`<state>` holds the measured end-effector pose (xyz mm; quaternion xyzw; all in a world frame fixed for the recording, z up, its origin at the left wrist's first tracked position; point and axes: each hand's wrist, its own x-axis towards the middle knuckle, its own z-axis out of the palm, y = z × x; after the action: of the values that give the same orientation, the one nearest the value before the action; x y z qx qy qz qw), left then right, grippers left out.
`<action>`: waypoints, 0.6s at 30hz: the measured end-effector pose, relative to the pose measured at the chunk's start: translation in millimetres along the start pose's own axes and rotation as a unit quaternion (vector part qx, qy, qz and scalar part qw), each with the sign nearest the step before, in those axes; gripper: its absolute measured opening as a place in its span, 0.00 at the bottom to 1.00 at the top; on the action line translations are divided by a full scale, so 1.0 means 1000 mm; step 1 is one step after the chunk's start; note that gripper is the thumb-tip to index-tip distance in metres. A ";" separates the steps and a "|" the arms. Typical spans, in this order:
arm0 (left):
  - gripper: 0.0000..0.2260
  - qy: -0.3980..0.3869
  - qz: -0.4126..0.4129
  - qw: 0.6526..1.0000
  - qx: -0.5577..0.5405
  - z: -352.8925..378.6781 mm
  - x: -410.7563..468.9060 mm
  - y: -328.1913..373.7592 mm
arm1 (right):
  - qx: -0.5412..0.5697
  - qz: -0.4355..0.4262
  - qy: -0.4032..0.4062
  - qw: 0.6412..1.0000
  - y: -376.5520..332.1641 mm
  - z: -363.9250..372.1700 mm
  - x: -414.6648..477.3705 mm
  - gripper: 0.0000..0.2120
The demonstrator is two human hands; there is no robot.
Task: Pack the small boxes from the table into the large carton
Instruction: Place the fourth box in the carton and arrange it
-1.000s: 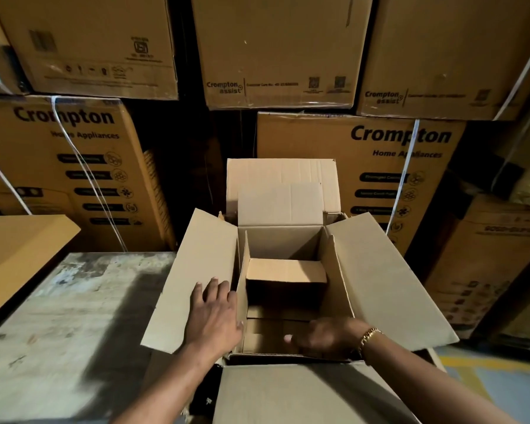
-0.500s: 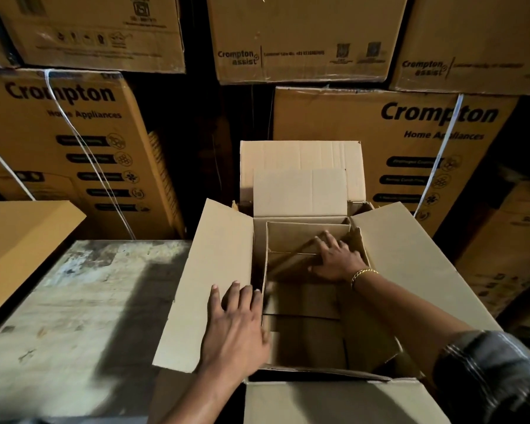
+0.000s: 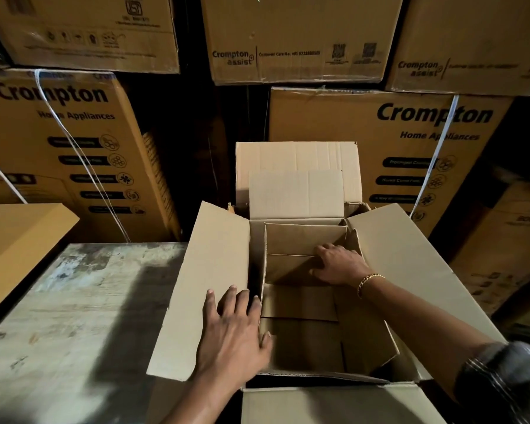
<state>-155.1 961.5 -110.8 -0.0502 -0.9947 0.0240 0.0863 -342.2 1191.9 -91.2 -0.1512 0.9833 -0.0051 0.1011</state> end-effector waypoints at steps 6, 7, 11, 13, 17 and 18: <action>0.33 0.037 -0.021 0.999 -0.011 0.001 0.002 0.001 | -0.002 -0.020 0.003 1.000 0.007 0.002 -0.030 0.28; 0.33 0.041 -0.023 0.999 -0.012 0.001 0.002 0.002 | -0.003 -0.024 0.002 1.000 0.008 0.003 -0.036 0.28; 0.33 0.040 -0.030 0.999 -0.008 -0.001 0.005 0.002 | -0.010 -0.042 0.016 0.999 0.009 0.004 -0.058 0.25; 0.33 0.038 -0.032 0.999 -0.004 -0.001 0.006 0.002 | -0.006 -0.046 0.027 0.999 0.009 0.003 -0.069 0.24; 0.32 0.033 -0.023 0.999 0.006 -0.001 0.004 0.002 | -0.005 -0.052 0.002 0.999 0.006 0.000 -0.086 0.25; 0.32 0.032 -0.020 0.999 0.008 -0.001 0.003 0.002 | -0.014 -0.052 -0.013 0.998 0.004 0.001 -0.089 0.26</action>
<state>-157.2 964.2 -109.3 -0.0300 -0.9921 0.0284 0.1186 -260.2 1222.6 -75.3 -0.2036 0.9727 0.0056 0.1115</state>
